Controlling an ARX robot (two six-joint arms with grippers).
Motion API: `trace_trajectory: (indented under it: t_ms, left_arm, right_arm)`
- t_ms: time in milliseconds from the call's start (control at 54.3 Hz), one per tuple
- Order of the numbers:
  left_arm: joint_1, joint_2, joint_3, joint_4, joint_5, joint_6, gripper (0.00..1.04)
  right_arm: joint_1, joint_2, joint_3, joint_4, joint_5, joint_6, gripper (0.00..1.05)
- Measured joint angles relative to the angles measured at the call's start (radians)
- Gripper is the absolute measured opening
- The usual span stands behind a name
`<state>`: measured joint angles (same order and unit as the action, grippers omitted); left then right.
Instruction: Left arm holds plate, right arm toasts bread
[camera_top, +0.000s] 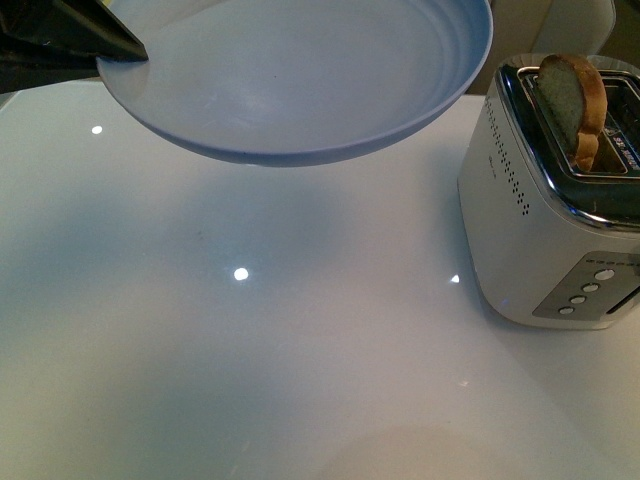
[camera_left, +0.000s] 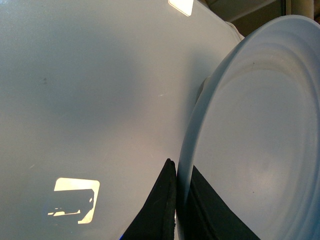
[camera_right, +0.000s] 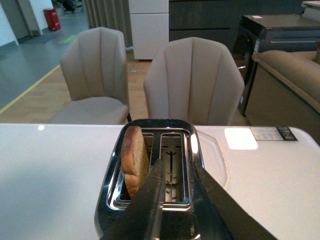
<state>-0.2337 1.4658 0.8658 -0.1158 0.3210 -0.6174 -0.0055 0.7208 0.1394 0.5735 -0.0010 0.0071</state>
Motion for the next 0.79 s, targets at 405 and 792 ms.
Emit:
trace_trajectory:
  t_ms: [405,792]
  left_arm:
    - [0.000,-0.008,-0.008,0.003,-0.002,0.000,0.03]
    - [-0.002,-0.009,-0.009,0.003,-0.004,0.000,0.03]
  right_arm:
    - [0.002,-0.227,-0.092,-0.135,0.001,-0.003,0.02]
    - [0.002,-0.369,-0.122,-0.221,0.002,-0.003,0.02]
